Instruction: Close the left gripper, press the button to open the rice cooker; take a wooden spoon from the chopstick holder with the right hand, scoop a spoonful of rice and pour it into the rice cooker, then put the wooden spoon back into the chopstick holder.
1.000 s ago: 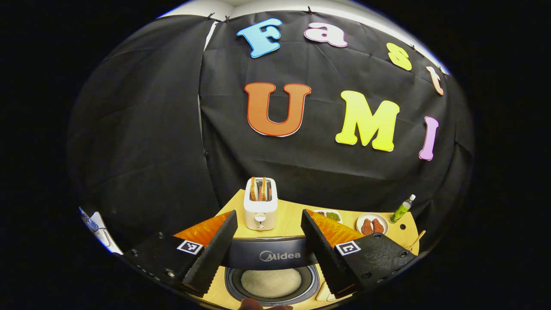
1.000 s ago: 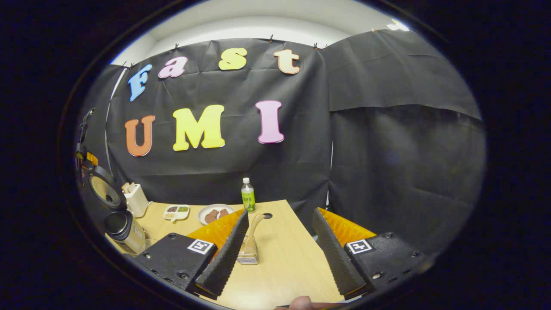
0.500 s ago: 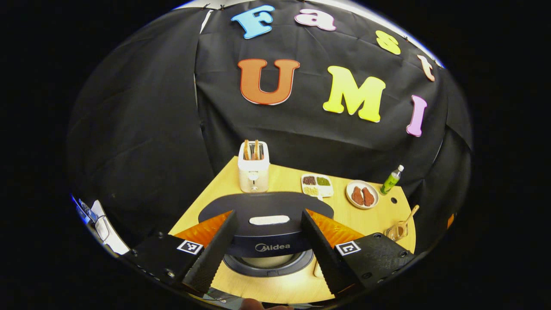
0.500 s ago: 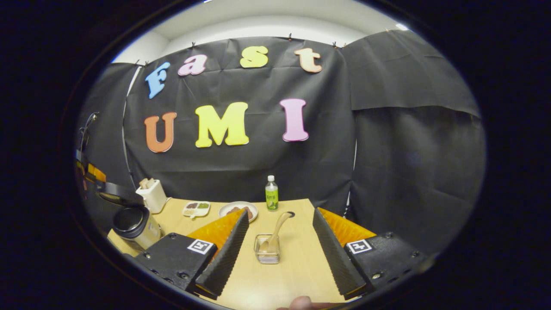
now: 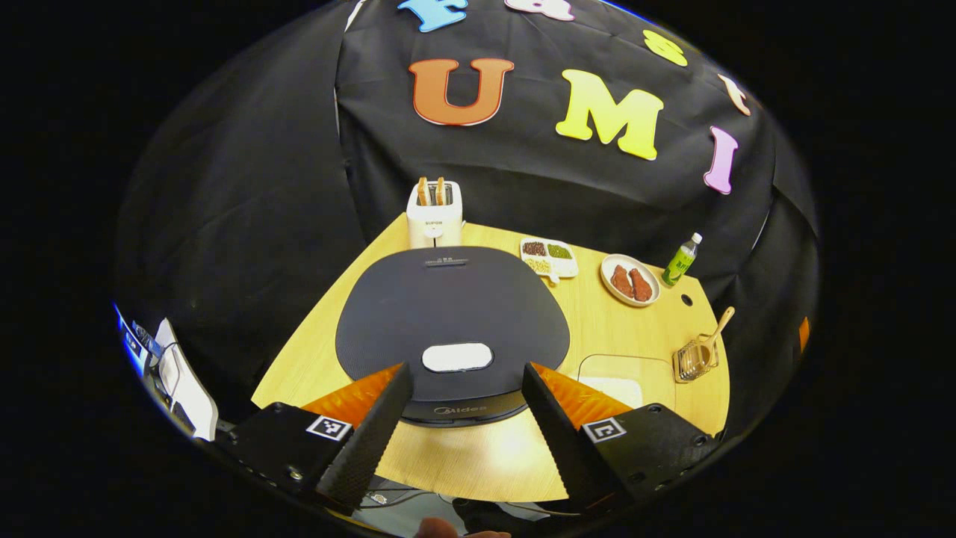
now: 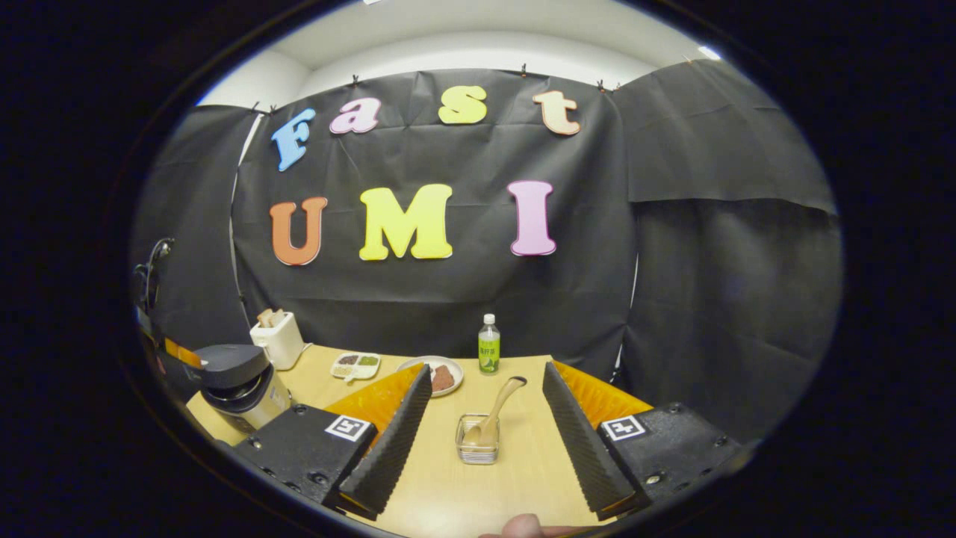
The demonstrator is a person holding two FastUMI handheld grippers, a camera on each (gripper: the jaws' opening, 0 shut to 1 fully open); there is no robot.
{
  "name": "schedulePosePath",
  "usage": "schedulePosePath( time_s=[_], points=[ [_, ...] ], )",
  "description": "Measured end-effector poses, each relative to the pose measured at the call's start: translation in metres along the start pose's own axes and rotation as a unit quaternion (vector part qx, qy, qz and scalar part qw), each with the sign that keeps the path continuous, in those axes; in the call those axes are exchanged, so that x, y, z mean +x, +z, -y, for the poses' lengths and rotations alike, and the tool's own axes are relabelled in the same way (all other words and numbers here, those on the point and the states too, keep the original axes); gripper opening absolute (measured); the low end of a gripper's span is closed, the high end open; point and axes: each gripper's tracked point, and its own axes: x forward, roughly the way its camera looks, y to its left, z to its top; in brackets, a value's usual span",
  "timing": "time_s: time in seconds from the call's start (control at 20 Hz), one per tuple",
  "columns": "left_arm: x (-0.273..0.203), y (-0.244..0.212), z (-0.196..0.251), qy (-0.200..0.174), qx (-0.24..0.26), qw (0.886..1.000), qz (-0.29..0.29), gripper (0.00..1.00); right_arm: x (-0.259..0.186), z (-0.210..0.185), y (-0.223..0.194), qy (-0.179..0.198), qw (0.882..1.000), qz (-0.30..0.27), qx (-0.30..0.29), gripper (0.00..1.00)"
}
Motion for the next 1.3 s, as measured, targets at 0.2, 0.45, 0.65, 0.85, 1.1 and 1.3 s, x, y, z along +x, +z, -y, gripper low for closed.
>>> schedulePosePath(
  time_s=[0.2,0.45,0.65,0.85,1.1,1.3],
  points=[
    [0.017,-0.025,0.002,-0.003,-0.026,0.999,-0.032,0.97,0.001,0.002,0.006,0.003,1.0,0.001,-0.001,0.97],
    [0.026,-0.024,0.001,0.007,-0.041,0.998,-0.041,0.95,0.003,0.007,0.006,0.004,1.0,0.004,-0.008,0.98],
    [0.029,-0.037,0.001,0.019,-0.04,0.997,-0.063,0.96,0.011,0.003,-0.001,0.015,1.0,-0.003,0.005,0.97],
    [0.032,-0.034,0.0,0.041,-0.018,0.998,-0.053,0.97,0.027,0.0,0.001,0.031,0.999,0.001,0.011,0.97],
    [0.027,-0.027,-0.003,0.06,-0.052,0.996,-0.042,0.97,0.06,0.003,0.0,0.049,0.998,-0.003,0.024,0.97],
    [0.013,-0.004,0.0,0.077,-0.082,0.994,-0.008,0.96,0.087,0.008,0.001,0.067,0.997,-0.009,0.026,0.97]
  ],
)
